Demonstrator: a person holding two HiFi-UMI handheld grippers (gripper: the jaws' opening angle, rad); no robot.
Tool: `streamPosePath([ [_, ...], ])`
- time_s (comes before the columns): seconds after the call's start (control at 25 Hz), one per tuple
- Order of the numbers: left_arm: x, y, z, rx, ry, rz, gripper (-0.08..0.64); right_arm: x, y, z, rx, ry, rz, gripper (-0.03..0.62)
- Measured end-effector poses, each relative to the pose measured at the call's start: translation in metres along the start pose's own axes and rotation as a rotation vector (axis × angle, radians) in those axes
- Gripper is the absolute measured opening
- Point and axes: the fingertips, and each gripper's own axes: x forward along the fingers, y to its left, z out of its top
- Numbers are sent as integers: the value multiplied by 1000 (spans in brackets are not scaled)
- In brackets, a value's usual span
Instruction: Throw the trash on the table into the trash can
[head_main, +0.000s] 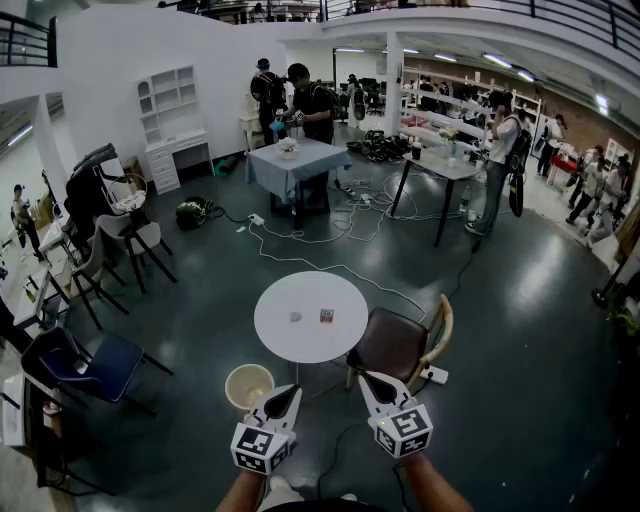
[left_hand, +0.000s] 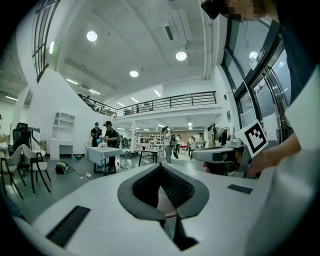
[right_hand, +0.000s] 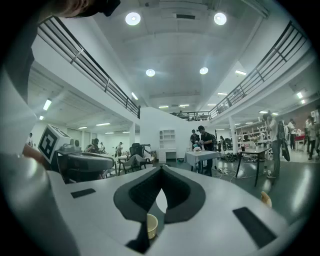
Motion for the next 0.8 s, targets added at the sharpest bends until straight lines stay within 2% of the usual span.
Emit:
streamPosePath([
  [0.6,-3,-1,-22,8,31,24,8,5,1,-17,24,22,16,18],
  [0.8,14,17,-20,-43,31,5,8,27,-7,-18,33,34,5,18],
])
